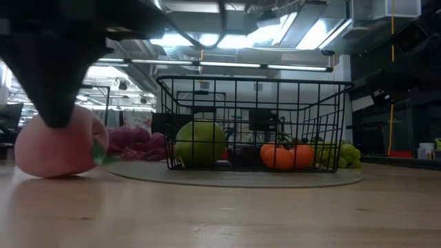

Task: Build produce basket
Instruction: Put the apricot into the wire basket

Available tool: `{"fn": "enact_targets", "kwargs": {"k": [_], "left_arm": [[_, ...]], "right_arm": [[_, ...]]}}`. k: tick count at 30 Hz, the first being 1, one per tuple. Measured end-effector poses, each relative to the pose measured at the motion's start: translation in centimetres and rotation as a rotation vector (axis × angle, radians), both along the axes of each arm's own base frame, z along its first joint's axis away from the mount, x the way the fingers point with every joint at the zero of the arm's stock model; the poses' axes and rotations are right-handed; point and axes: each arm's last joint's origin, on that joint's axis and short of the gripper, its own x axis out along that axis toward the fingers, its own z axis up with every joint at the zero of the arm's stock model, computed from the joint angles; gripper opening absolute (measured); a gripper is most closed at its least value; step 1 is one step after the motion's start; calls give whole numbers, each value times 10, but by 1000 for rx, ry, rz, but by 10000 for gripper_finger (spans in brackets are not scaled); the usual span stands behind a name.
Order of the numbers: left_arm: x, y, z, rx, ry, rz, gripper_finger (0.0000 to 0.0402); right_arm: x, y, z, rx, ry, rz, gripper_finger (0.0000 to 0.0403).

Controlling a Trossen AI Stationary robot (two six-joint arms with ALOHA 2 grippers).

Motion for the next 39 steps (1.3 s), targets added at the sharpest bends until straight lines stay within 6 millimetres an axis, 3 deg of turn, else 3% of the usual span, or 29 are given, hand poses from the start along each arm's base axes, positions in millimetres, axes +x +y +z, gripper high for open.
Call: {"fn": "enact_targets", "kwargs": {"k": [14,19,25,33,39], "left_arm": [[-26,-1,7,148,110,147,3],[-27,1,8,173,79,249,1],[-28,-2,9,234,9,205,0],[-26,-28,36,130,-113,189,0],[-22,-53,36,-37,-262,191,1]], "right_arm": [[0,0,0,0,0,0,130],[0,0,0,0,0,0,130],[0,0,0,-18,-4,3,130],[0,0,0,1,0,0,130],[0,0,0,1,0,0,130]]}}
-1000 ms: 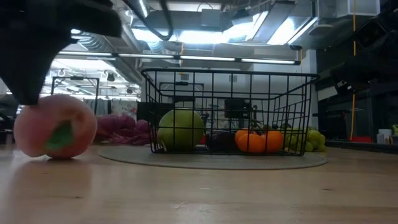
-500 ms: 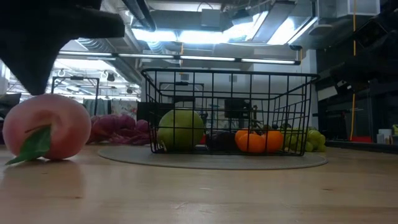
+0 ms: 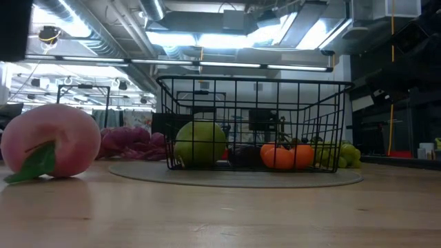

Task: Build produce basket
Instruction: Put the apricot into the wire basket

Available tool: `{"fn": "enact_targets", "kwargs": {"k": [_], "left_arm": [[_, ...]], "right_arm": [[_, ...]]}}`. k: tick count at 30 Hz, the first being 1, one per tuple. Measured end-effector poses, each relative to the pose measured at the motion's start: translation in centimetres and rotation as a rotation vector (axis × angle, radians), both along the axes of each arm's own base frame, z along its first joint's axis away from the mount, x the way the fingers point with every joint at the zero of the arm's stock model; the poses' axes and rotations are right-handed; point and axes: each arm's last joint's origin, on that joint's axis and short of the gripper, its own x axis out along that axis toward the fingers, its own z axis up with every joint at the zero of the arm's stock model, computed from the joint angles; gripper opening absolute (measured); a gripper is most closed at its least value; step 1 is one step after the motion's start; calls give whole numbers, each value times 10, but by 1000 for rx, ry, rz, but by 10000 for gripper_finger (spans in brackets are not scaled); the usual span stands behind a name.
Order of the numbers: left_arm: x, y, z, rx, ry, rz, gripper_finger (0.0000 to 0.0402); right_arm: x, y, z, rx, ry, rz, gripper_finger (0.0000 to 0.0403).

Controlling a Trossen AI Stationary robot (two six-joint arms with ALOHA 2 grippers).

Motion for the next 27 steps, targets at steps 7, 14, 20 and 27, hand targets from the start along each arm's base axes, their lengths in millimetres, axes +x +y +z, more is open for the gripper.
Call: {"fn": "enact_targets", "kwargs": {"k": [7,14,20,27], "left_arm": [[-7,1,-24,9,10,62,27],[-4,10,-32,22,39,59,80],[3,18,-33,21,24,121,120],[14,29,-51,-23,-27,180,121]], "right_arm": [[0,0,0,-5,-1,0,130],[0,0,0,-22,-5,4,130],[0,0,0,-22,-5,3,130],[0,0,0,-20,-4,3,130]]}}
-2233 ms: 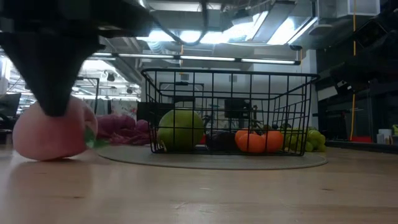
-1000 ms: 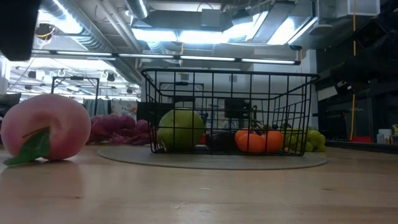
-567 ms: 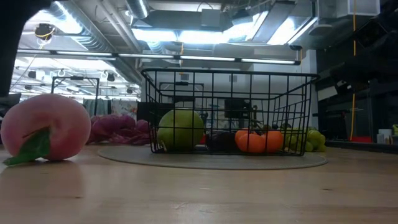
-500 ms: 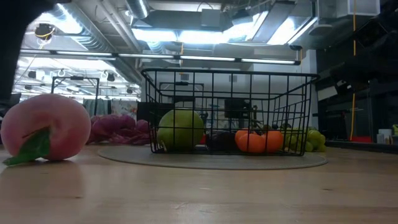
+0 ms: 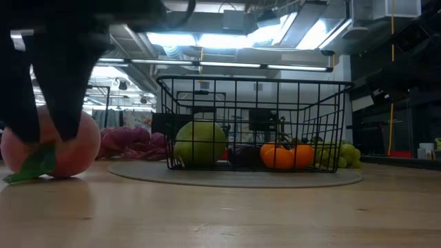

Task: Build produce basket
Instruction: Put the apricot into the wire basket

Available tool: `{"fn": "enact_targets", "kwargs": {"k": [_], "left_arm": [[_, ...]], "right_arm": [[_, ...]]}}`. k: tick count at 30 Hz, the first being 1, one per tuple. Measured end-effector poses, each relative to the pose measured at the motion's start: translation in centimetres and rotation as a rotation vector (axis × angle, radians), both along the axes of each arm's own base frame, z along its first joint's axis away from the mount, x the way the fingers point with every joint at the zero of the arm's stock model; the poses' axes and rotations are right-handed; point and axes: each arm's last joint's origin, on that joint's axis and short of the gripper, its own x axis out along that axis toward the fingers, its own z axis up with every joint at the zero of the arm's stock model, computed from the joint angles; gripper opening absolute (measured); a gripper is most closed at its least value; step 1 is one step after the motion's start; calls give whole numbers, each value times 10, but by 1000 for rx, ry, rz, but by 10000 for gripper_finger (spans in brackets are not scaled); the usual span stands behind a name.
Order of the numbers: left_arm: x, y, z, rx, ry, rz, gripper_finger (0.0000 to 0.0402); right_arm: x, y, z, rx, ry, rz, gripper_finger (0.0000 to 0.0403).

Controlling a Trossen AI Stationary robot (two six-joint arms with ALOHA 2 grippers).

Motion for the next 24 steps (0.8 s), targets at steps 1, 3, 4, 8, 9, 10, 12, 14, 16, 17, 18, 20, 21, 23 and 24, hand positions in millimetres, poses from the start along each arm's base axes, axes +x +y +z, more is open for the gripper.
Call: {"fn": "enact_targets", "kwargs": {"k": [1,3,4,8,9,10,12,14,16,17,18,20,21,23,24], "left_arm": [[0,1,-4,-3,-2,1,121],[-1,3,-10,-2,4,3,120],[-2,4,-12,-5,11,4,120],[-5,1,-13,-10,21,-7,120],[-6,-1,-12,-13,22,-12,120],[-7,-3,-12,-16,21,-18,120],[-9,-6,-11,-21,20,-20,120],[-12,-9,-11,-40,40,-15,120],[-13,-9,-11,-55,68,-8,120],[-14,-7,-11,-47,78,-6,120],[-15,-6,-11,-30,84,-6,120],[-15,-2,-10,1,93,0,120],[-14,0,-10,6,95,6,120],[-11,4,-10,10,94,19,120],[-9,6,-10,10,95,22,120]], "right_arm": [[0,0,0,-1,0,0,130],[0,0,0,-1,0,0,130],[0,0,0,-1,0,0,130],[0,0,0,-1,0,0,130],[0,0,0,-1,0,0,130],[0,0,0,-1,0,0,130],[0,0,0,-1,0,0,130],[0,0,0,-1,0,0,130],[0,0,0,-1,0,0,130],[0,0,0,-1,0,0,130],[0,0,0,-1,0,0,130],[0,0,0,-1,0,0,130],[0,0,0,-1,0,0,130],[0,0,0,-1,0,0,130],[0,0,0,-1,0,0,130]]}}
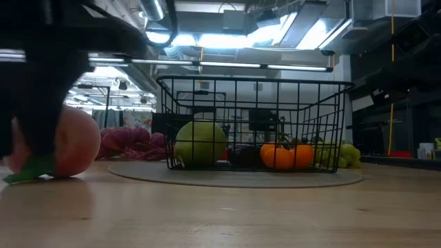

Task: Build produce basket
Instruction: Put the apricot into the wire basket

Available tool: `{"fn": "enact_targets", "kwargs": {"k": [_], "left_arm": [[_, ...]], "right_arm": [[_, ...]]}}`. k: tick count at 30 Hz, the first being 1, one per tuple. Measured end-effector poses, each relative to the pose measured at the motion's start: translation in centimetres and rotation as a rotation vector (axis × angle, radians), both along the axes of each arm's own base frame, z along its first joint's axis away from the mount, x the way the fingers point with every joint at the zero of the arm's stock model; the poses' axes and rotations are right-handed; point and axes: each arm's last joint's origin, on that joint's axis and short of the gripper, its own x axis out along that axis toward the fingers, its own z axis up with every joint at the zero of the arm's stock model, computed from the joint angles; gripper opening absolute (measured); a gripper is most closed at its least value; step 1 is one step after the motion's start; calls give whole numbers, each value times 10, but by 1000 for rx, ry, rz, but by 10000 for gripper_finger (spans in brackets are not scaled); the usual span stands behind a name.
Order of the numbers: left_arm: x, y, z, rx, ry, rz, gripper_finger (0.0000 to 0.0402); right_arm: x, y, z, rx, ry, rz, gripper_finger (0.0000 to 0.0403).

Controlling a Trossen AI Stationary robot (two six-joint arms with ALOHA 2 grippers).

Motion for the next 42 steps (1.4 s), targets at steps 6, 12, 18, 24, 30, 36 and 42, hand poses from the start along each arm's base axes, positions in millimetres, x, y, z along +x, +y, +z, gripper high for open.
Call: {"fn": "enact_targets", "kwargs": {"k": [6,12,18,24,30,36,42], "left_arm": [[6,11,0,14,30,-12,120],[0,16,2,22,117,3,120],[-8,11,3,43,149,11,120],[-9,9,3,57,136,3,120],[-3,6,1,10,79,-2,120],[-3,8,1,18,88,2,120],[-1,12,-1,20,88,14,120]], "right_arm": [[0,0,0,-1,0,0,130],[0,0,0,-2,0,0,130],[0,0,0,-3,0,0,130],[0,0,0,-3,0,0,130],[0,0,0,-3,0,1,130],[0,0,0,-4,-1,1,130],[0,0,0,-4,-1,0,130]]}}
